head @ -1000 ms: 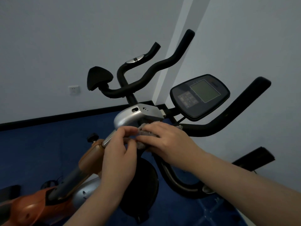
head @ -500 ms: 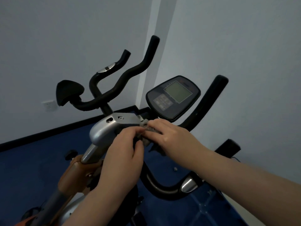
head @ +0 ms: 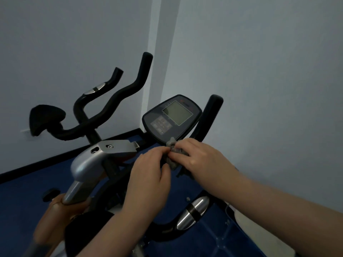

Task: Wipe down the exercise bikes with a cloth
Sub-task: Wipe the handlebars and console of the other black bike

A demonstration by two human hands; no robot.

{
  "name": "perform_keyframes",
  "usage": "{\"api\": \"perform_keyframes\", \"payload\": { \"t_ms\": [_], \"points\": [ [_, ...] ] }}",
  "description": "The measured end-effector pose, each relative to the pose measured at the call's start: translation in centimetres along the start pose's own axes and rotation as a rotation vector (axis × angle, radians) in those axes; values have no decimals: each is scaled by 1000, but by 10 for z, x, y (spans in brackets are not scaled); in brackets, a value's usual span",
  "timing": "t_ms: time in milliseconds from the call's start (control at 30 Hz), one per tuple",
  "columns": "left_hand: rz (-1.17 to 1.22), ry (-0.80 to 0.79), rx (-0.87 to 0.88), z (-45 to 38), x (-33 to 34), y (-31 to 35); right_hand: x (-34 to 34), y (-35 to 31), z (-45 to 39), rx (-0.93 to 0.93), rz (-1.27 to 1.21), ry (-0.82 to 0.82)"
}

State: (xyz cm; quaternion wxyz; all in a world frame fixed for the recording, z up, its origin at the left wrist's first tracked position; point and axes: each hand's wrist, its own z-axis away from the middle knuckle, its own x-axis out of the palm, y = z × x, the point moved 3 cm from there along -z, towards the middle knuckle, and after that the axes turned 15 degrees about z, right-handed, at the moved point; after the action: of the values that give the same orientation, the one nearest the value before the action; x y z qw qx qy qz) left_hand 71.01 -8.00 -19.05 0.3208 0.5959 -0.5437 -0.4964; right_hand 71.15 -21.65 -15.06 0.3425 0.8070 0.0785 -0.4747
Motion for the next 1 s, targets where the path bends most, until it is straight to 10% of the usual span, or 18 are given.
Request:
{"api": "perform_keyframes", "payload": {
  "t_ms": [467, 1000],
  "points": [
    [-11, -18, -20, -17, 37, 17, -15, 65, -1, -271, 457, 58],
    [-59, 31, -121, -20, 38, 17, -18, 114, 10, -19, 328, 413]
  ]
}}
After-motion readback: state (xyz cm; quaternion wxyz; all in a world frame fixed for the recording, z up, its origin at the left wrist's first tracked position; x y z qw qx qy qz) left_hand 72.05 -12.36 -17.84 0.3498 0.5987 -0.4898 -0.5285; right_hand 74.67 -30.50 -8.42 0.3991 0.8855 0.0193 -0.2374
